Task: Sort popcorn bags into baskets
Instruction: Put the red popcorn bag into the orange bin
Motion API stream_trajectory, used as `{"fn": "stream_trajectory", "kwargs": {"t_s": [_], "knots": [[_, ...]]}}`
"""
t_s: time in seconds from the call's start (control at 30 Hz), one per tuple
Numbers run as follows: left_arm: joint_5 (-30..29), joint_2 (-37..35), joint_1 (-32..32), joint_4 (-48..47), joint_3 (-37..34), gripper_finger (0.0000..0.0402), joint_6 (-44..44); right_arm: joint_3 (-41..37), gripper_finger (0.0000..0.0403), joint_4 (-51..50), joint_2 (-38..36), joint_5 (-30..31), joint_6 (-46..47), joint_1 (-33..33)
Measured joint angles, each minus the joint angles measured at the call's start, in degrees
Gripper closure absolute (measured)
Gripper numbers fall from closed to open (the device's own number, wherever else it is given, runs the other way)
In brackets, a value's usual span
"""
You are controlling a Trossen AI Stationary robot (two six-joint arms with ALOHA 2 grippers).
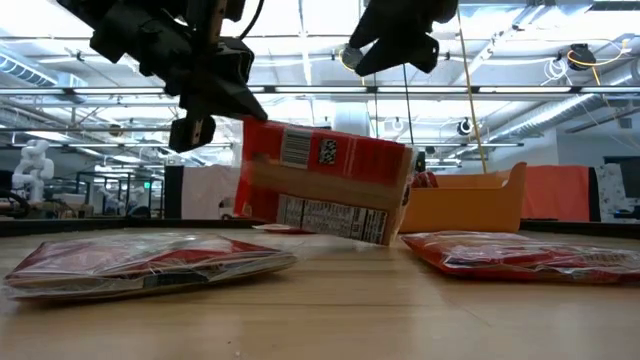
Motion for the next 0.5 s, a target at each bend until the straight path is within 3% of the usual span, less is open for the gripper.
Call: {"fn": "stream_trajectory", "kwargs": {"t_s": [0.2, 0.37, 0.5], "knots": [[-2.81, 0.00, 0.22, 2.45, 0.00, 0.0401, -1.28, -0.97, 0.0170, 1.39, 2.58, -1.55, -5.53, -2.11], [-4.23, 0.00, 0.31, 2.05, 0.00, 0.0401, -0.19, -1.70, 0.0173, 3.10, 5.66, -1.85, -5.45, -2.72], [-5.65, 0.00, -0.01, -3.06, 0.00, 0.0393, 8.43, -1.70, 0.0184, 2.90, 6.00, -1.86, -0.09, -1.35]]}}
